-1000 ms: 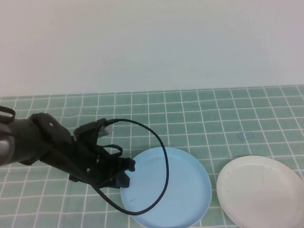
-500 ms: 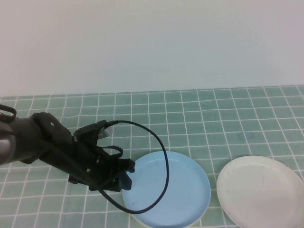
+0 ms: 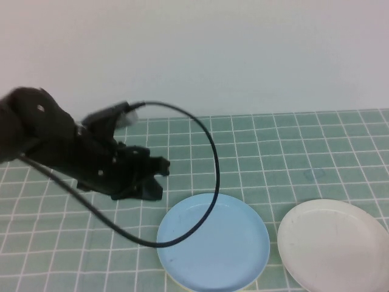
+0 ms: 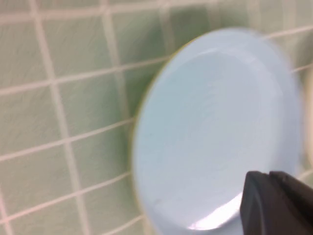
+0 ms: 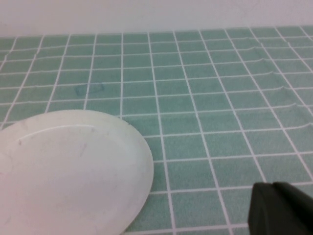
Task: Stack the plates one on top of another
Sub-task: Place the blue plate on the yellow plate, then pick up the white plate
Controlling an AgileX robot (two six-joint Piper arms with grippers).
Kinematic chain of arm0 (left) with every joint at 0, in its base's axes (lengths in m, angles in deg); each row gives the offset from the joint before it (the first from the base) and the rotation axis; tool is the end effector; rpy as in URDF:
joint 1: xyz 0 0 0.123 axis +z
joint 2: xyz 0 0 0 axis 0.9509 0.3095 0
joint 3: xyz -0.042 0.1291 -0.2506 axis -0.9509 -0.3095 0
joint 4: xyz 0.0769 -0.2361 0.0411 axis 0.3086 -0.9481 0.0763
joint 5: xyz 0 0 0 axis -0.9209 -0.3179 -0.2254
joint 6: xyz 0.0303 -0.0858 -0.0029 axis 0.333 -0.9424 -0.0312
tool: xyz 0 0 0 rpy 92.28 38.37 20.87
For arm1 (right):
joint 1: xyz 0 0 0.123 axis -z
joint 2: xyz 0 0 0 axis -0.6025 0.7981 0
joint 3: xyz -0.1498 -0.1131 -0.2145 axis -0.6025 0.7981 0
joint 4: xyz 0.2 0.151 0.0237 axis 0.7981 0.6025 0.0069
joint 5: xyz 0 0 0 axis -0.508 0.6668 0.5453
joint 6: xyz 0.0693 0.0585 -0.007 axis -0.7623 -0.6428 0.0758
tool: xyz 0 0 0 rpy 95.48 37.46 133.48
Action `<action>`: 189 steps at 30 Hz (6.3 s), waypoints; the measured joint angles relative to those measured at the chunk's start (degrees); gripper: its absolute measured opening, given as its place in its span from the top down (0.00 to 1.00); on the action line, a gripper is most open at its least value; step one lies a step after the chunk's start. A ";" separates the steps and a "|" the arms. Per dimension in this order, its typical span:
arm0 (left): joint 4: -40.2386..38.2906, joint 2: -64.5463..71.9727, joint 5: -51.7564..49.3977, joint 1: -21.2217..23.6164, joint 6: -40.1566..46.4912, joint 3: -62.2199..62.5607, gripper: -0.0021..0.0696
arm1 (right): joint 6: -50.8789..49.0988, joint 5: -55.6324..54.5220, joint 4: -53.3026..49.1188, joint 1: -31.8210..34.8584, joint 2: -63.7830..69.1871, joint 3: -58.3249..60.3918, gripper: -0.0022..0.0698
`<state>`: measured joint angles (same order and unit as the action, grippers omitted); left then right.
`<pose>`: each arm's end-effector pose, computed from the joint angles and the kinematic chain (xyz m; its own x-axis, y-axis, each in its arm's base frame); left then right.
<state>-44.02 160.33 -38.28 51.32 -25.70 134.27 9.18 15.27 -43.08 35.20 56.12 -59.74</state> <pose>0.2921 -0.1452 0.2576 -0.8992 0.1616 -0.4067 0.3333 0.8550 -0.3974 0.0530 -0.0040 0.1727 -0.2855 0.0029 -0.9584 0.0309 0.9995 -0.0061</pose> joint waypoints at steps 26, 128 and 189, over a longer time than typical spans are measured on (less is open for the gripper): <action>14.98 -27.28 15.06 -17.69 -7.43 -7.45 0.97 | 0.00 0.00 0.00 0.00 0.00 0.00 0.97; 31.45 -92.53 26.17 8.22 -18.85 -66.25 0.97 | 0.12 0.00 0.00 0.00 0.00 0.00 0.97; 31.45 -92.53 26.17 8.22 -18.85 -66.25 0.97 | 8.24 35.50 18.20 0.00 42.13 -46.85 0.97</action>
<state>-12.57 67.79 -12.12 59.54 -44.55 68.02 17.42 50.77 -24.89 35.20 98.25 -106.59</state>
